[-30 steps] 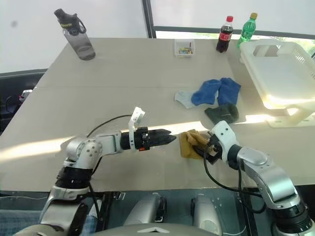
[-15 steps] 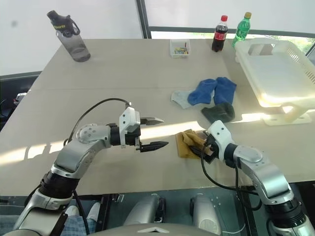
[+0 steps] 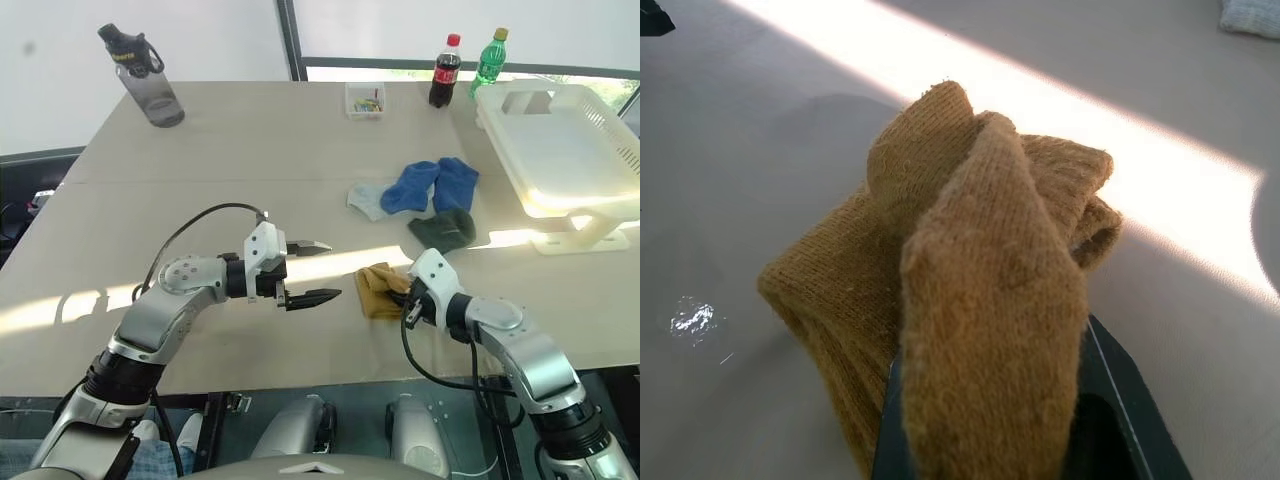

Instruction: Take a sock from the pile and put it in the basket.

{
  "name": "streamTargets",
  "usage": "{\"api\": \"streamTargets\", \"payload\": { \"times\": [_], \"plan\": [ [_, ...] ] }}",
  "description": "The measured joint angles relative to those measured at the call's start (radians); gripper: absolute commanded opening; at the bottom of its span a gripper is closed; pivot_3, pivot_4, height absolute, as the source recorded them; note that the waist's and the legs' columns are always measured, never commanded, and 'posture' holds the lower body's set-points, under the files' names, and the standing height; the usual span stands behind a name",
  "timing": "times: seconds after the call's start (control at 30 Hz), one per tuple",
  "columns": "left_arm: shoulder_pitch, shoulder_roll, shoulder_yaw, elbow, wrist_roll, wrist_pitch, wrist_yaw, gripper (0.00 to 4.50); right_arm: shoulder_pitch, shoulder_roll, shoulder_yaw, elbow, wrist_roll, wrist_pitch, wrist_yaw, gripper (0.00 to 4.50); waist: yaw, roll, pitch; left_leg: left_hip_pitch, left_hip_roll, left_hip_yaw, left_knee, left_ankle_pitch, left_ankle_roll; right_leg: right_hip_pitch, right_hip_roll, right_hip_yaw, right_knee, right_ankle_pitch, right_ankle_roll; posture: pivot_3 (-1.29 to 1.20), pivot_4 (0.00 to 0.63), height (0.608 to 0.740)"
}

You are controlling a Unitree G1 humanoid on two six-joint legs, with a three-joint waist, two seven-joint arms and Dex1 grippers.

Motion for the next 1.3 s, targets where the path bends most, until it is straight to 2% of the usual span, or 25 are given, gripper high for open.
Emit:
{"api": "streamTargets", "payload": {
  "times": [0.43, 0.6, 0.8, 1.07, 1.3],
  "plan": [
    [0.004, -0.007, 0.0, -0.001, 0.005, 0.0, 0.001, 4.5, -0.009, -0.01, -0.004, -0.011, 0.001, 0.028, 0.007, 0.03, 0.002, 0.0, 0.0, 0.0, 0.0, 0.0, 0.0, 0.0, 0.0, 0.0, 0.0, 0.0, 0.0, 0.0, 0.0, 0.0, 0.15, 0.74],
    [0.005, -0.01, 0.0, -0.001, 0.007, -0.006, 0.002, 4.5, -0.034, -0.018, -0.051, -0.024, 0.061, 0.103, 0.015, 0.03, 0.006, 0.0, 0.0, -0.002, 0.0, 0.0, 0.0, 0.0, 0.0, -0.001, -0.001, 0.0, 0.0, 0.0, 0.0, 0.0, 0.15, 0.74],
    [-0.001, -0.028, 0.035, -0.002, -0.006, -0.03, 0.012, 4.5, -0.098, -0.146, -0.191, 0.026, 0.15, 0.178, 0.094, 0.03, 0.021, 0.004, 0.004, -0.007, -0.001, 0.0, 0.0, 0.0, 0.0, -0.004, -0.001, -0.001, -0.002, 0.0, 0.0, 0.0, 0.15, 0.74],
    [-0.034, -0.08, 0.104, -0.046, -0.078, -0.014, 0.06, 4.5, -0.265, -0.32, -0.323, 0.27, 0.163, 0.135, 0.218, 0.03, 0.027, 0.006, 0.006, -0.009, -0.001, 0.0, 0.0, 0.002, -0.003, -0.004, 0.0, -0.002, -0.005, 0.0, 0.0, 0.0, 0.15, 0.74],
    [-0.059, -0.125, 0.117, -0.07, -0.093, -0.009, 0.111, 4.5, -0.583, -0.428, -0.375, 0.619, 0.14, 0.081, 0.272, 0.03, 0.025, 0.009, 0.009, -0.009, -0.001, 0.002, 0.0, 0.002, -0.004, -0.004, 0.001, -0.001, -0.005, 0.0, 0.0, 0.0, 0.15, 0.74]
  ]
}}
